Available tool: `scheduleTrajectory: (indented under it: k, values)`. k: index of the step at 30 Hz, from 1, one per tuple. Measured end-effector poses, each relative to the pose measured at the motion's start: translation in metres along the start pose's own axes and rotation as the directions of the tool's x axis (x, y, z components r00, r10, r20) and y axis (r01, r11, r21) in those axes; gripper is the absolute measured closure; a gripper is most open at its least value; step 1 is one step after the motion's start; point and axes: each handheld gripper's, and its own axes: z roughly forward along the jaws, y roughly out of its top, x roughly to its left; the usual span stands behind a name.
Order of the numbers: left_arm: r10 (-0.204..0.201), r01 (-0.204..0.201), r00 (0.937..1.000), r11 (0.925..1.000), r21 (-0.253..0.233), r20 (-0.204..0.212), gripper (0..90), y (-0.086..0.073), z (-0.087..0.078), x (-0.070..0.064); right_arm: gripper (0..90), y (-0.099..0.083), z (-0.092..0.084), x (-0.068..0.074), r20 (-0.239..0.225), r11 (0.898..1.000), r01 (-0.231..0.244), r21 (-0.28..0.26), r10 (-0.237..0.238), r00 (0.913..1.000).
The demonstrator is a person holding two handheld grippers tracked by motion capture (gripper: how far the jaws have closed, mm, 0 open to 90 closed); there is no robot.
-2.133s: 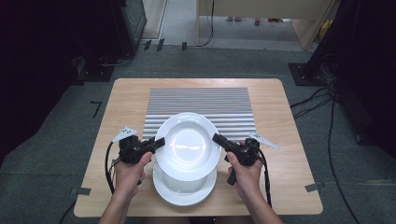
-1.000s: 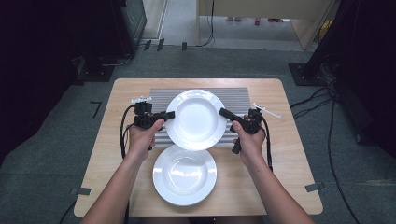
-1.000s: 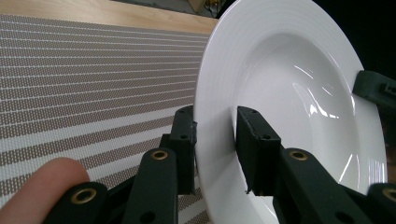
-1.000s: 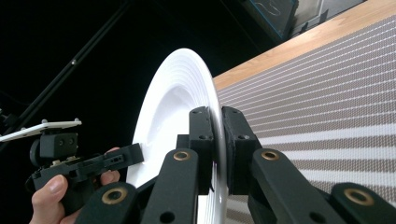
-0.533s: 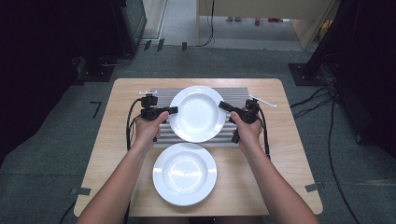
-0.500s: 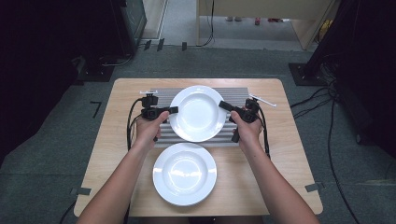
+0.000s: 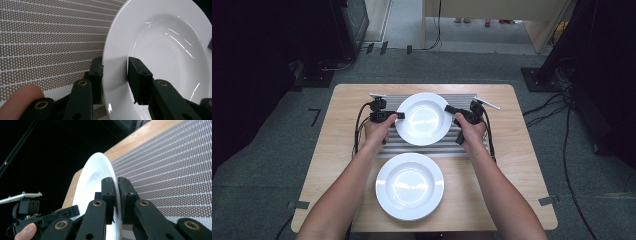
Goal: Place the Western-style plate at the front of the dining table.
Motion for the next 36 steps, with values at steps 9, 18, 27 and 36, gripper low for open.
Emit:
scheduleTrajectory:
  k: [9, 18, 27, 36]
  values:
    - [-0.039, 0.039, 0.9992, 0.9990, 0.024, -0.007, 67.1, 0.001, 0.008, 0.012, 83.7, -0.002, 0.022, -0.013, 0.044, 0.999, -0.036, -0.001, 0.036, 0.9984]
    - [-0.028, 0.028, 0.9995, 0.9994, 0.018, -0.010, 68.1, 0.002, 0.011, 0.011, 81.7, -0.003, 0.030, -0.025, 0.076, 0.999, -0.036, 0.010, 0.035, 0.9965]
    - [-0.013, 0.013, 0.9993, 0.9999, 0.001, -0.034, 68.2, -0.001, 0.011, 0.006, 79.3, -0.006, 0.032, -0.028, 0.093, 1.000, 0.019, 0.002, -0.019, 0.9955]
    - [-0.032, 0.032, 0.9991, 0.9995, 0.001, -0.029, 68.3, -0.002, 0.013, 0.006, 78.9, -0.010, 0.032, -0.028, 0.100, 0.999, 0.048, -0.025, -0.046, 0.9940]
